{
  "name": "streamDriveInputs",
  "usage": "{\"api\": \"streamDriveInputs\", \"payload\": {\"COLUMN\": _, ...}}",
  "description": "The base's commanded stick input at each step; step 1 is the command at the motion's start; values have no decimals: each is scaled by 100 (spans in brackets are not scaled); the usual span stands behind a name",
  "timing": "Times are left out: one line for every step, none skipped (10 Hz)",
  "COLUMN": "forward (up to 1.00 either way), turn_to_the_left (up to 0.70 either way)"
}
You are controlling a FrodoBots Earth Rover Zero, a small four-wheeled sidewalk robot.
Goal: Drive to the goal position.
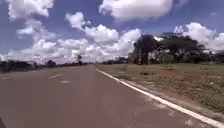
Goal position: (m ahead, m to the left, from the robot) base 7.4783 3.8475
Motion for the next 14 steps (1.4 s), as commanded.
{"api": "streamDriveInputs", "payload": {"forward": 100, "turn_to_the_left": 0}}
{"api": "streamDriveInputs", "payload": {"forward": 100, "turn_to_the_left": 2}}
{"api": "streamDriveInputs", "payload": {"forward": 100, "turn_to_the_left": 11}}
{"api": "streamDriveInputs", "payload": {"forward": 100, "turn_to_the_left": 21}}
{"api": "streamDriveInputs", "payload": {"forward": 100, "turn_to_the_left": 32}}
{"api": "streamDriveInputs", "payload": {"forward": 100, "turn_to_the_left": 39}}
{"api": "streamDriveInputs", "payload": {"forward": 100, "turn_to_the_left": 31}}
{"api": "streamDriveInputs", "payload": {"forward": 100, "turn_to_the_left": 0}}
{"api": "streamDriveInputs", "payload": {"forward": 100, "turn_to_the_left": 0}}
{"api": "streamDriveInputs", "payload": {"forward": 100, "turn_to_the_left": 0}}
{"api": "streamDriveInputs", "payload": {"forward": 100, "turn_to_the_left": 0}}
{"api": "streamDriveInputs", "payload": {"forward": 100, "turn_to_the_left": 0}}
{"api": "streamDriveInputs", "payload": {"forward": 100, "turn_to_the_left": 0}}
{"api": "streamDriveInputs", "payload": {"forward": 100, "turn_to_the_left": 0}}
